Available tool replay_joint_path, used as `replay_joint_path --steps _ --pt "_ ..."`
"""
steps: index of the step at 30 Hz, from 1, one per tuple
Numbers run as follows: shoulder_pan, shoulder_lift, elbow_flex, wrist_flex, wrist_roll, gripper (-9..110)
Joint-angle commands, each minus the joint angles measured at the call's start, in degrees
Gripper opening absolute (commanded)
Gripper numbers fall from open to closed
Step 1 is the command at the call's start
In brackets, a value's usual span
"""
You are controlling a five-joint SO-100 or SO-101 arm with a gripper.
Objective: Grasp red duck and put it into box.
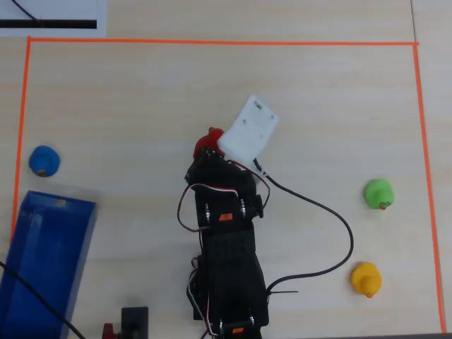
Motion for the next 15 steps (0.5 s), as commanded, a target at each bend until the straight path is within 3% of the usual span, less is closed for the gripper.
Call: replay_joint_path --steps 1,6,15 --pt "-8.09 2.20 1.41 1.23 5.01 0" --pt "-22.41 3.34 4.66 1.23 11.60 0" --pt "-39.02 -4.92 4.48 -4.57 18.02 0"
